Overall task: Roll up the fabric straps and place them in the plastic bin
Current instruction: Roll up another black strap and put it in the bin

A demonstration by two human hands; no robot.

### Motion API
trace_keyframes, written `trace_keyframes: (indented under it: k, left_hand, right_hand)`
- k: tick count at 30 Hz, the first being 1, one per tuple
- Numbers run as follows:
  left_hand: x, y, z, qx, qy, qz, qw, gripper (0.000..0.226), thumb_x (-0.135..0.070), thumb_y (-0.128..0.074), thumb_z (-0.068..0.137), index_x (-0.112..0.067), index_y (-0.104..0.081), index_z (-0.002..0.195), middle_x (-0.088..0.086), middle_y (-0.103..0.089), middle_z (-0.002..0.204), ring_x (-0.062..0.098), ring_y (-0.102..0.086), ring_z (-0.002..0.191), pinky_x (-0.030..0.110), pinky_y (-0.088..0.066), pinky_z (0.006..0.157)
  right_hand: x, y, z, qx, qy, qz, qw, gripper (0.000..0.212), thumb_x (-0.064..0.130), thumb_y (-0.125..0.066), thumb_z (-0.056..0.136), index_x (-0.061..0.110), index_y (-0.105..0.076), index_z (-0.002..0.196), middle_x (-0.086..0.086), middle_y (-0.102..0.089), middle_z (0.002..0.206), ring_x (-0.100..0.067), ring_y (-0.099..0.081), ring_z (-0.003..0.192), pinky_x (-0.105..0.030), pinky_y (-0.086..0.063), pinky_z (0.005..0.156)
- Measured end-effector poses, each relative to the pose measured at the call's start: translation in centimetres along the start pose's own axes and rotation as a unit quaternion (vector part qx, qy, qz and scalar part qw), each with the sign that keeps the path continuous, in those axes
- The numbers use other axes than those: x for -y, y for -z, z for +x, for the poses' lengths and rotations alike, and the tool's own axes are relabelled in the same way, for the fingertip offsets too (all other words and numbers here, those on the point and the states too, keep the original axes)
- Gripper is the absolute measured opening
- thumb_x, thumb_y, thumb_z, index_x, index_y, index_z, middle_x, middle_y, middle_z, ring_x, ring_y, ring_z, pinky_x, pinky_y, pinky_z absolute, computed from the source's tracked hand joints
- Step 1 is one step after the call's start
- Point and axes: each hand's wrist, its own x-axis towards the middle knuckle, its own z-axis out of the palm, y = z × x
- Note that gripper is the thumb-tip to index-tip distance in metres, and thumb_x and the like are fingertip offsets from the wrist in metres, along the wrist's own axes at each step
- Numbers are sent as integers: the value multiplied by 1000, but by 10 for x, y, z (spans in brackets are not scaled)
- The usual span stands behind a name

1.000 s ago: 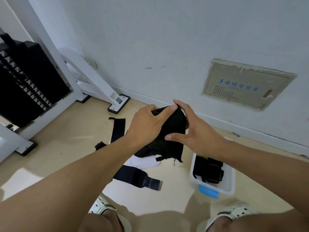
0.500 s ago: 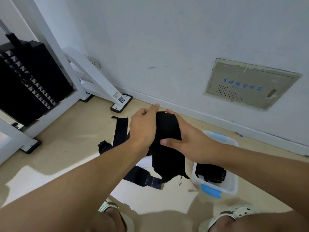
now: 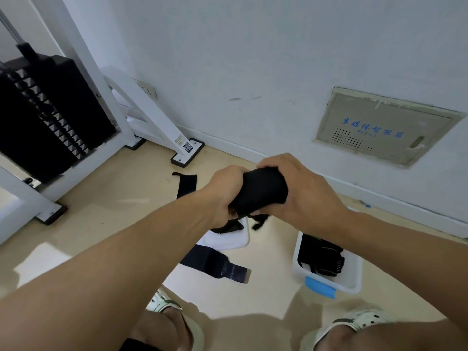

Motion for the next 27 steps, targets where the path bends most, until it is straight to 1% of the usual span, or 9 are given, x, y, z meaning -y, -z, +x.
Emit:
trace_keyframes:
  k: [4,7,9,11,14,19,21,24,27]
  left_hand:
    - [7,3,1,-3,-116,210,971,35,-48,-55,100,-17,-70,108,6,-74,110,23,-70,100,38,-55,89]
    - [6,4,-3,32,-181,276,943,50,-69,-54,93,-24,-72,105,-4,-76,100,13,-71,94,29,-55,84]
    - [6,7,-3,79,-189,293,934,45,-69,-60,89,-31,-73,108,-10,-78,97,6,-73,88,20,-53,77]
    - [9,13,1,128,-164,279,938,37,-61,-70,88,-33,-73,112,-10,-79,99,6,-75,92,23,-58,84]
    - [10,23,10,167,-116,200,958,44,-50,-72,89,-19,-73,120,6,-79,112,25,-74,108,40,-57,99]
    - [4,25,18,126,-96,69,985,43,-41,-67,95,-8,-73,121,13,-77,116,34,-70,115,35,-58,88]
    - [3,25,20,130,-91,42,986,42,-40,-67,95,-9,-73,122,12,-76,118,32,-71,114,34,-59,84]
    - [2,23,18,129,-87,20,988,38,-40,-66,95,-14,-73,122,7,-78,116,19,-75,98,27,-59,71]
    - [3,21,18,119,-91,15,989,36,-41,-66,95,-16,-73,121,4,-79,113,16,-76,98,29,-58,74]
  right_hand:
    - [-12,7,4,96,-61,125,986,62,41,-93,64,42,-56,113,21,-68,104,1,-64,98,-26,-52,87]
    - [-24,8,6,109,-84,210,968,62,36,-95,65,36,-59,116,8,-73,104,-10,-72,95,-38,-59,89]
    - [-27,10,7,109,-112,253,955,61,31,-93,68,32,-57,118,1,-74,105,-18,-75,89,-42,-61,84]
    - [-29,11,8,117,-130,280,944,57,25,-90,73,29,-56,118,-1,-76,104,-23,-76,88,-43,-62,82]
    - [-33,14,9,135,-146,298,934,48,23,-86,79,25,-58,118,-5,-77,103,-26,-76,90,-42,-61,86]
    - [-54,21,6,170,-199,363,894,41,18,-76,88,16,-62,126,-9,-77,108,-22,-74,101,-26,-56,83]
    - [-61,16,5,142,-217,355,898,37,21,-77,88,14,-64,121,-11,-76,101,-23,-74,97,-26,-55,87]
    - [-64,10,5,65,-224,323,917,29,35,-79,86,16,-68,106,1,-71,84,-13,-69,85,-35,-52,98]
    - [-61,9,8,-5,-215,299,930,21,38,-79,85,19,-70,86,1,-73,86,-15,-69,85,-35,-52,95]
